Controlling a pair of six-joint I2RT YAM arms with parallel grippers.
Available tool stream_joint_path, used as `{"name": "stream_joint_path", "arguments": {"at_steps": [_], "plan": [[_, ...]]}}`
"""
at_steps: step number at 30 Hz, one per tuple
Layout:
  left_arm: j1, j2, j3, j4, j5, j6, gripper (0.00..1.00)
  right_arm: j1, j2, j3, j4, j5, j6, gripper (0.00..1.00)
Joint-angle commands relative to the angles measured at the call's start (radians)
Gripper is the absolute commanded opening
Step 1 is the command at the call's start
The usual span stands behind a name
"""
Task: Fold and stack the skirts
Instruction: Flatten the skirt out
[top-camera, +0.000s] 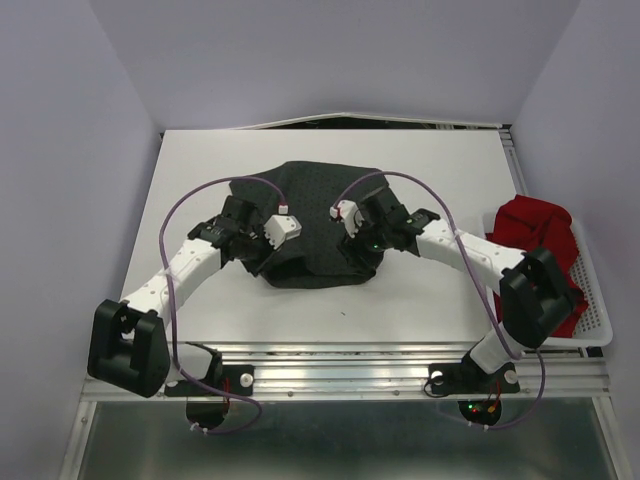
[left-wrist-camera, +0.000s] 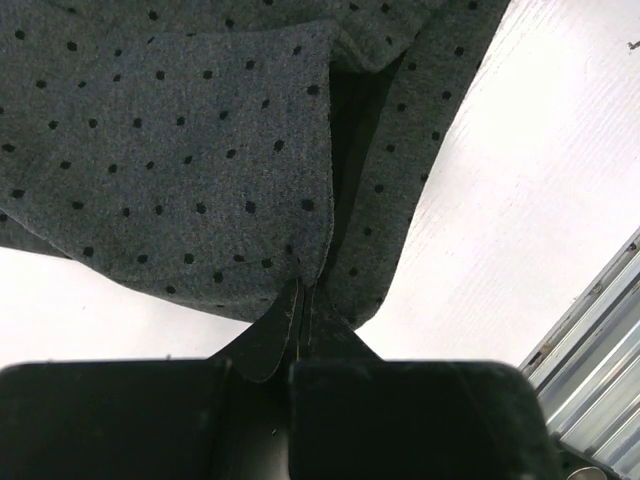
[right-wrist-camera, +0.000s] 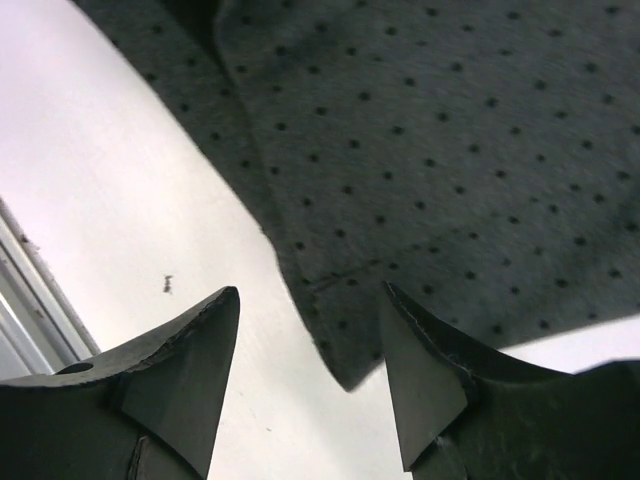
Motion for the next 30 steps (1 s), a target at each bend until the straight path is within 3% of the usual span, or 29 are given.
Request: {"name": "stream_joint_path", "arguments": {"at_steps": [1, 6, 11, 14, 17, 18, 20, 26, 30], "plan": [[0.023, 0.01, 0.03, 0.001, 0.032, -0.01, 0.0, 0.048, 0.023, -0.008, 0.04, 0.031, -0.046, 0.63], [0.055, 0.038, 0.055, -0.019, 0.058, -0.007, 0.0, 0.057, 0.079, -0.028, 0.049, 0.119, -0.128, 0.63], [0.066, 0.04, 0.057, -0.025, 0.058, -0.004, 0.09, 0.066, 0.109, -0.07, 0.083, 0.196, -0.17, 0.63], [0.071, 0.038, 0.049, -0.027, 0.052, 0.0, 0.14, 0.066, 0.109, -0.085, 0.14, 0.254, -0.173, 0.53], [0.077, 0.044, 0.049, -0.022, 0.042, 0.0, 0.19, 0.066, 0.113, -0.079, 0.167, 0.295, -0.168, 0.29], [0.081, 0.047, 0.049, -0.021, 0.036, -0.001, 0.2, 0.066, 0.119, -0.07, 0.174, 0.305, -0.165, 0.13], [0.083, 0.064, 0.047, -0.005, 0.024, -0.007, 0.22, 0.066, 0.124, -0.047, 0.171, 0.314, -0.136, 0.01], [0.095, 0.141, 0.067, 0.054, -0.057, -0.041, 0.2, 0.066, 0.124, 0.086, 0.158, 0.234, 0.058, 0.01], [0.132, 0.168, 0.106, 0.044, 0.002, -0.047, 0.23, 0.066, 0.119, 0.179, 0.169, 0.225, 0.178, 0.01]]}}
